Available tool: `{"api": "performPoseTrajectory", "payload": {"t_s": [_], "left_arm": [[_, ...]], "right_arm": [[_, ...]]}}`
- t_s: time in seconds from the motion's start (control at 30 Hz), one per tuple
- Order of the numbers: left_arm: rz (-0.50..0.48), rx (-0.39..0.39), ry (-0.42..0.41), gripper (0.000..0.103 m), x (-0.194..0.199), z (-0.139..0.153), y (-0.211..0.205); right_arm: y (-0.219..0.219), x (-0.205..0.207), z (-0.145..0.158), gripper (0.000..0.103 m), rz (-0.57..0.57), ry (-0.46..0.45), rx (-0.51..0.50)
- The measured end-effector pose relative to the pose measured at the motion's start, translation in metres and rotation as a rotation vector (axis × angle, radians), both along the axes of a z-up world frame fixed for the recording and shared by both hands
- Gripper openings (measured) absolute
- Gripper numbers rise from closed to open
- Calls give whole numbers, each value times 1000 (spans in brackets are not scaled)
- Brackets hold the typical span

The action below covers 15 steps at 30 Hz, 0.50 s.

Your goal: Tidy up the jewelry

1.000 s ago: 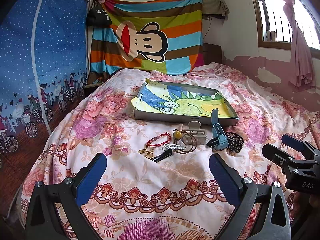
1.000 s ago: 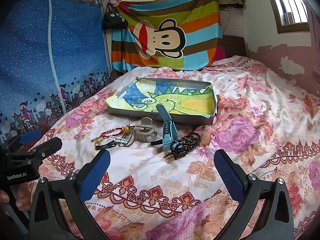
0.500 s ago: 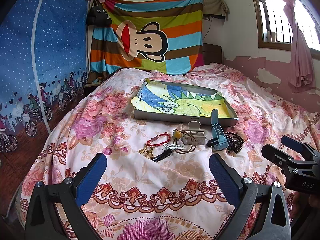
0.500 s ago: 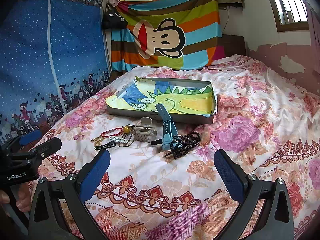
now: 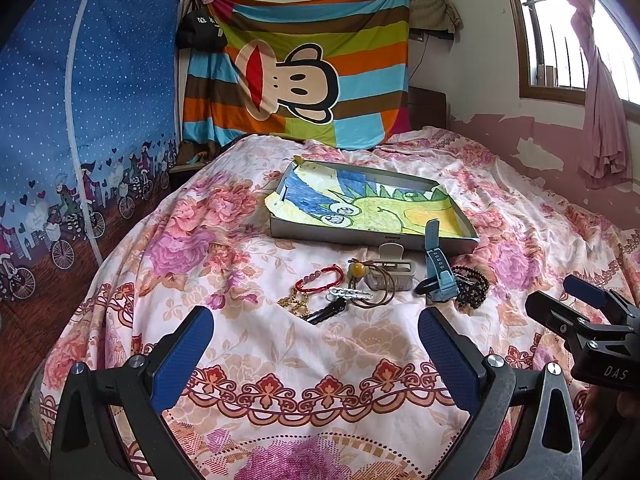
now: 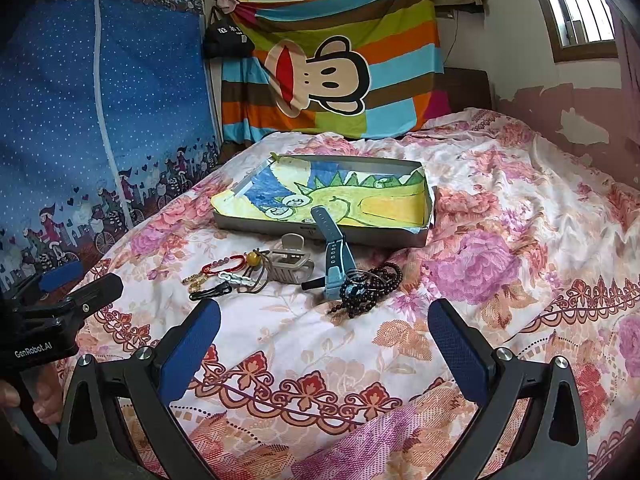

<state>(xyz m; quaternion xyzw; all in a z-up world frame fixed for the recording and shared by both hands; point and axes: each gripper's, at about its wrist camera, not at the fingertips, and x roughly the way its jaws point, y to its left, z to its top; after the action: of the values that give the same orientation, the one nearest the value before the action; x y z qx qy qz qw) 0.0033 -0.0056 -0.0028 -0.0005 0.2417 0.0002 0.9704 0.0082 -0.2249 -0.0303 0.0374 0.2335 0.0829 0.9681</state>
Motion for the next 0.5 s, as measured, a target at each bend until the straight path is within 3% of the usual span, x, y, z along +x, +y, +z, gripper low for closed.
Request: {"api": "performPoseTrajectory", "payload": {"t_s": [0.5], "left_arm": [[28, 34, 30, 103, 7, -7, 2]], "right_arm": [[-1, -1, -1, 102, -49, 19, 30]]}}
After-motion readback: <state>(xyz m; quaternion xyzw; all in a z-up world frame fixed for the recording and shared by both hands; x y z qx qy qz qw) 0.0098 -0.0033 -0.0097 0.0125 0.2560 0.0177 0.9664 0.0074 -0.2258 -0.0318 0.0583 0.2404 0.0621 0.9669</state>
